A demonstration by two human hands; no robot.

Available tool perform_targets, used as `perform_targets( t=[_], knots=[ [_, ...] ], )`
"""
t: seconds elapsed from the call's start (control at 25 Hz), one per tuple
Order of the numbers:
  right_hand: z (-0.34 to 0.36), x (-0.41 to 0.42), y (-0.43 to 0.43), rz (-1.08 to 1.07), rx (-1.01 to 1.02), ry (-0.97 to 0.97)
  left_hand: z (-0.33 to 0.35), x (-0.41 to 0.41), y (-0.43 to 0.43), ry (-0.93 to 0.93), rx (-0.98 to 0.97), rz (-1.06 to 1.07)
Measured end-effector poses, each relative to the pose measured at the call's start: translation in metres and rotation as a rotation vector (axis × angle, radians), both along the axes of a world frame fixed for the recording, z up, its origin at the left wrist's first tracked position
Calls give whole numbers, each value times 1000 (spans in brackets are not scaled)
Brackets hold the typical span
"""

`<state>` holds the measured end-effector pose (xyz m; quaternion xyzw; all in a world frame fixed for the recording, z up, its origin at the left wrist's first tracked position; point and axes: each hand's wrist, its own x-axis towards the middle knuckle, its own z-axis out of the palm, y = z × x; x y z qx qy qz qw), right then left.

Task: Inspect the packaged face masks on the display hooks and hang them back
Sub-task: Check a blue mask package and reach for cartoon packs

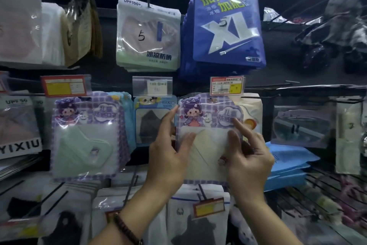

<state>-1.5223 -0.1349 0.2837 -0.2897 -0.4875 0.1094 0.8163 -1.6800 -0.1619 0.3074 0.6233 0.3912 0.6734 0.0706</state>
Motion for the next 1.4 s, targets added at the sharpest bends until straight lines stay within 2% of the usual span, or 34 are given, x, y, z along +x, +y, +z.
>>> perform_targets(
  t=[0.24, 0.52, 0.76, 0.88, 1.0, 1.12, 1.28, 1.4],
  knots=[
    [14, 18, 12, 18, 13, -4, 13, 17, 5, 32, 27, 12],
    [32, 29, 27, 76, -102, -56, 30, 21, 17, 36, -96, 40],
    [45, 29, 33, -34, -278, -360, 28, 11, 44, 22, -183, 53],
    [50, 24, 33, 22, -385, -498, 35, 13, 57, 29, -227, 153],
    [53, 17, 37, 75, -455, -587, 36, 9, 64, 54, -226, 154],
    [51, 13, 41, 34, -481, -601, 36, 4, 59, 99, -265, 127],
    [45, -8, 25, -48, -439, -554, 37, -10, 33, 228, -463, 219],
    [44, -42, 1, -43, -392, -565, 25, -35, -3, 301, -414, 226]
  ],
)
